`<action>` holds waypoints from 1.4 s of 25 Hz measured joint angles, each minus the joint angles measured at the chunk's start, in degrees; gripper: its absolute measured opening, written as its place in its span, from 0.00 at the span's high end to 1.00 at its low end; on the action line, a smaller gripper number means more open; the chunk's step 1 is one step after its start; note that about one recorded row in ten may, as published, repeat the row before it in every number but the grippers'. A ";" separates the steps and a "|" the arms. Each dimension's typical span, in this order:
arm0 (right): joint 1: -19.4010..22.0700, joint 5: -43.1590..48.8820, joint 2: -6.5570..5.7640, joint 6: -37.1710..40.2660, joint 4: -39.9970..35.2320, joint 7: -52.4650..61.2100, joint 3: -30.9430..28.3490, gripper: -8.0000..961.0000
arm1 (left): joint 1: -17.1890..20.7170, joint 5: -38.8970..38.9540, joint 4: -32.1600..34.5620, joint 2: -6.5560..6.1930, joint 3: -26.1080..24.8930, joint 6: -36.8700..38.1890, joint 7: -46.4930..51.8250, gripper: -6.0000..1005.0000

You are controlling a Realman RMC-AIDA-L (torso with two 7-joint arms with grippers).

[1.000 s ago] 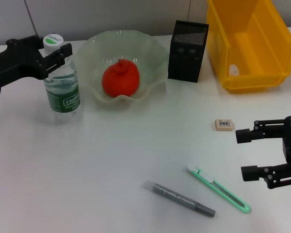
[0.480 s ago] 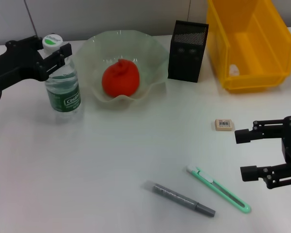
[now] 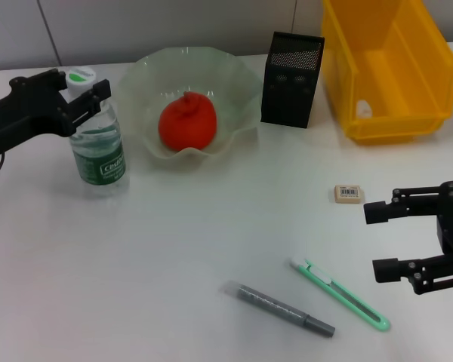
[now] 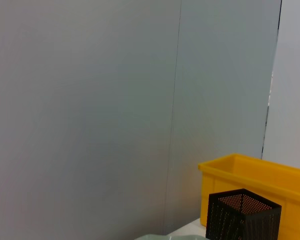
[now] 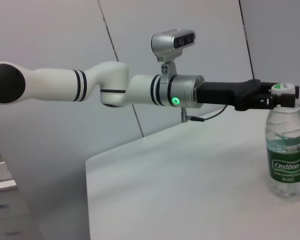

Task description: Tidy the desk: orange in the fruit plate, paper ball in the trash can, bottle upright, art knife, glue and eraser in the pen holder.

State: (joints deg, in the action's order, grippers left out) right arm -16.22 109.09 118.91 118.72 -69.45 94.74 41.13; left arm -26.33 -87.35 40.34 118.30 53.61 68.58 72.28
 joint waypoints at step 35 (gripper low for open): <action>0.36 0.14 -0.08 -2.36 0.37 -2.80 -3.57 0.20 | 8.67 6.46 5.66 -1.67 -10.65 22.67 4.05 0.16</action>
State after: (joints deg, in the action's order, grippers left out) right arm -15.86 109.24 118.83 116.36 -69.07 91.93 37.56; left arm -17.66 -80.89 46.00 116.64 42.96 91.25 76.33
